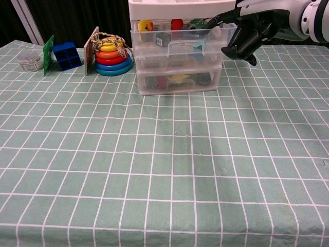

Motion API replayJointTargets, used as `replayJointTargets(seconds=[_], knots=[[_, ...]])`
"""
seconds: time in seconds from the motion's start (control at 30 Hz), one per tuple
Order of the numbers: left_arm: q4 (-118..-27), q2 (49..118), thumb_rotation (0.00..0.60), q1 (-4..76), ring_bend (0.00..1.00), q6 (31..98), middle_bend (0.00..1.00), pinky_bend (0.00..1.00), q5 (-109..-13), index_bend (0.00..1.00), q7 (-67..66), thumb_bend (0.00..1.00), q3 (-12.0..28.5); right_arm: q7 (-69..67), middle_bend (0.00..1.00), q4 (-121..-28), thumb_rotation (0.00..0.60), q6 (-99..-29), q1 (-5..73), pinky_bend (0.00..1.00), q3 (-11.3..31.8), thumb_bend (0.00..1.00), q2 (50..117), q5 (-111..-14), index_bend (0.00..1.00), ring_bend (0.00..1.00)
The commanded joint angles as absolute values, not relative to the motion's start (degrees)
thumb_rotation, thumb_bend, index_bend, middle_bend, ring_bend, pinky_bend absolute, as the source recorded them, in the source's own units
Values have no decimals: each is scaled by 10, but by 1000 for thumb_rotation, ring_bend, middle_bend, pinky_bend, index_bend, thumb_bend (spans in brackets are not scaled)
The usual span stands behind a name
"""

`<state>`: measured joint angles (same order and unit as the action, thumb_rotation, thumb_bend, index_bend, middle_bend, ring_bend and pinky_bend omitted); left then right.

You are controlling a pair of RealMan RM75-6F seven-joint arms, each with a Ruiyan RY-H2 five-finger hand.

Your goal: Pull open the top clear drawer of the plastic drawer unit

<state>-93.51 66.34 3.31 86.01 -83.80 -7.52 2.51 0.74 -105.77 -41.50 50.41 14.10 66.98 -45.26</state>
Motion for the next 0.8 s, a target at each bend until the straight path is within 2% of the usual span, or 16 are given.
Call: replayJointTargets(seconds=[0.03,0.6,0.73,0.8], knots=[[-935,663,600,34,170,859,140,202,-839,211,-76,20,25,-5,843,-1075,600,-410,491,669,135,501,655,-473,151,711],[-935,664,600,34,170,860,140,202,-840,211,-76,19,24,-70,841,-1133,600,-387,448,671,122,500,604,-570,144,711],[-934,663,600,32,170,864,141,202,-841,211,-74,20,24,-77,824,-1145,600,-405,434,671,124,494,590,-601,16,701],[-935,662,600,31,170,866,141,202,-841,211,-74,20,24,-82,819,-1157,600,-408,429,671,127,484,573,-618,0,698]])
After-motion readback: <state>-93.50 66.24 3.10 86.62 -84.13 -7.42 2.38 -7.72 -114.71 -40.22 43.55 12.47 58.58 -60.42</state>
